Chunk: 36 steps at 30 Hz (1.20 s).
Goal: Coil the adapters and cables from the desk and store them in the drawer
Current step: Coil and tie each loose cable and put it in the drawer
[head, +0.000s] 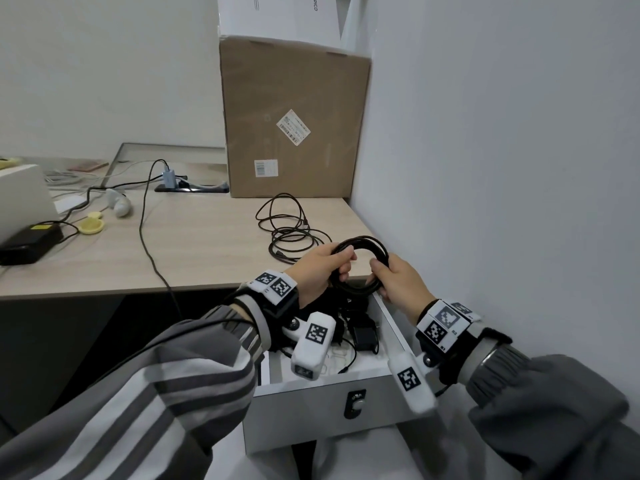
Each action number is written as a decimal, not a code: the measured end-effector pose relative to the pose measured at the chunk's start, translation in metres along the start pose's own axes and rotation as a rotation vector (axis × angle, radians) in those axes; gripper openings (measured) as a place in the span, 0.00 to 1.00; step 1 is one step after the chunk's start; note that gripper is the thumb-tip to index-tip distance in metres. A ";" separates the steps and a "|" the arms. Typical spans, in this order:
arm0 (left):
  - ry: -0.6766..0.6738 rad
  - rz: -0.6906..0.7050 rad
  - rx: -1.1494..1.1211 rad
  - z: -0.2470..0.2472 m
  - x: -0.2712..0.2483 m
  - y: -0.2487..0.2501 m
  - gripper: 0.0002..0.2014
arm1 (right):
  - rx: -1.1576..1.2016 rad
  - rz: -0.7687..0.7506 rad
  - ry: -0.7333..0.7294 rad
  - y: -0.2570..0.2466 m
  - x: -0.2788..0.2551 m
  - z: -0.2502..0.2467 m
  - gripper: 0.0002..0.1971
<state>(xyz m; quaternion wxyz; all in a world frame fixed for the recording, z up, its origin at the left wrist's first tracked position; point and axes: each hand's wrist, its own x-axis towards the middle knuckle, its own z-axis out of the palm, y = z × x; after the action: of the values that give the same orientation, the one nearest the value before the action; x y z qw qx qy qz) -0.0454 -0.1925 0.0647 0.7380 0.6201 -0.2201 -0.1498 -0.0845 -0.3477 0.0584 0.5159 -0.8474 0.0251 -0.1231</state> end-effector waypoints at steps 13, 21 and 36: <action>0.014 -0.008 0.214 -0.003 0.012 -0.002 0.13 | -0.218 -0.041 -0.157 0.001 0.003 -0.017 0.09; -0.133 -0.032 0.582 -0.003 0.007 0.007 0.10 | -0.844 -0.310 -0.206 -0.024 0.005 -0.021 0.15; -0.070 -0.025 1.080 -0.053 0.015 0.002 0.24 | -0.561 -0.160 0.051 -0.012 0.030 -0.034 0.13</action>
<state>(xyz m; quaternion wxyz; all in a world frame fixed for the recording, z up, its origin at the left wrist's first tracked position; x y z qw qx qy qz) -0.0057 -0.1545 0.0614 0.3047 0.9084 -0.2829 -0.0448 -0.0647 -0.3761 0.0893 0.2494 -0.9528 0.0042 -0.1731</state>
